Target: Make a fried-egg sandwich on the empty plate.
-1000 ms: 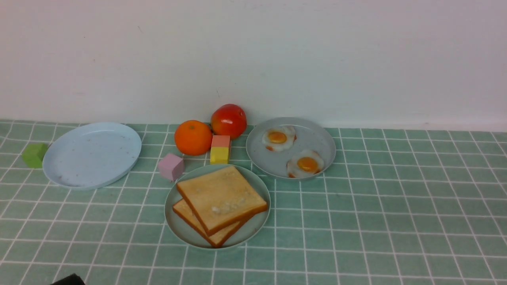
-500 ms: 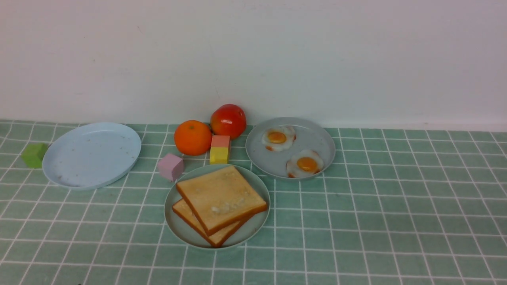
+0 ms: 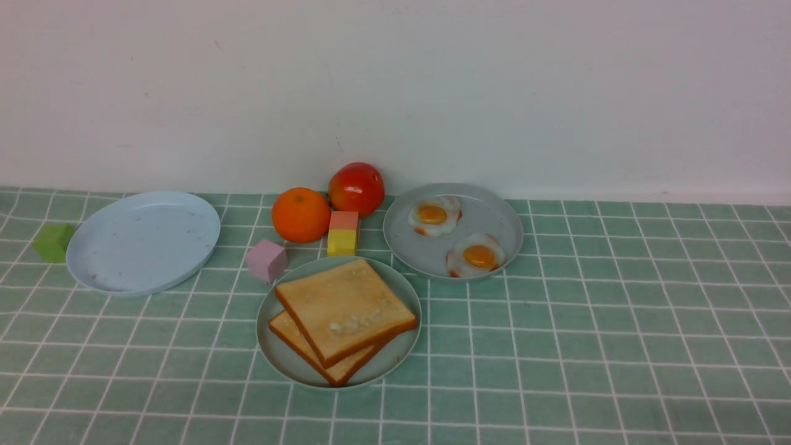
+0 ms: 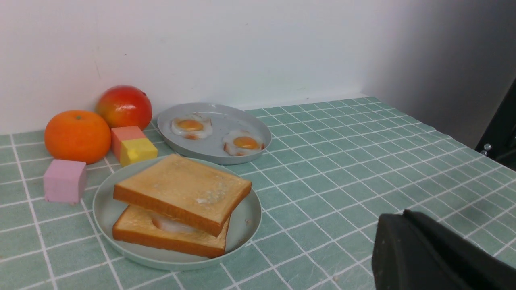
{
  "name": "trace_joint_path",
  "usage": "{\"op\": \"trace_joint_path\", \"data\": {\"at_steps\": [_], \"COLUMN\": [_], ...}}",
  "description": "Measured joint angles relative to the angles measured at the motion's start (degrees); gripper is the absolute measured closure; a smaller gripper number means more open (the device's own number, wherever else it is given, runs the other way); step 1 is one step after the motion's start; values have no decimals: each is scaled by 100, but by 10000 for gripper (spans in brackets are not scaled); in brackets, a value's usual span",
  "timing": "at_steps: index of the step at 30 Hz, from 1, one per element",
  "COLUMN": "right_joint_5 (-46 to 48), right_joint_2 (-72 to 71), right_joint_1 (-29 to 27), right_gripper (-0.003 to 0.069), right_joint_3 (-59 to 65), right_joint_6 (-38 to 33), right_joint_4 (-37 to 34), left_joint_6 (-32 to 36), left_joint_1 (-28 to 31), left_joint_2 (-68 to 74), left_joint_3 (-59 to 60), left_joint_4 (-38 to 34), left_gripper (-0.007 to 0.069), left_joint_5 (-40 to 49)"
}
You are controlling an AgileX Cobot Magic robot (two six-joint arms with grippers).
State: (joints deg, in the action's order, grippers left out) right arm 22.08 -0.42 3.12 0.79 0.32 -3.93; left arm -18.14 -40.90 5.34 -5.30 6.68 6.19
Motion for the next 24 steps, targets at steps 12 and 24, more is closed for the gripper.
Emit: {"op": "trace_joint_path", "data": {"at_steps": [12,24], "right_joint_5": [7,7], "right_joint_2": [-21,-21], "right_joint_1": [0,0], "right_gripper": [670,663], "right_joint_3": [0,0], "right_joint_6": [0,0], "right_joint_4": [27,27], "left_joint_6": [0,0], "left_joint_1": [0,0], "left_joint_2": [0,0], "left_joint_3": [7,7], "left_joint_4": [0,0], "left_gripper": [624,620], "left_joint_5": [5,5]}}
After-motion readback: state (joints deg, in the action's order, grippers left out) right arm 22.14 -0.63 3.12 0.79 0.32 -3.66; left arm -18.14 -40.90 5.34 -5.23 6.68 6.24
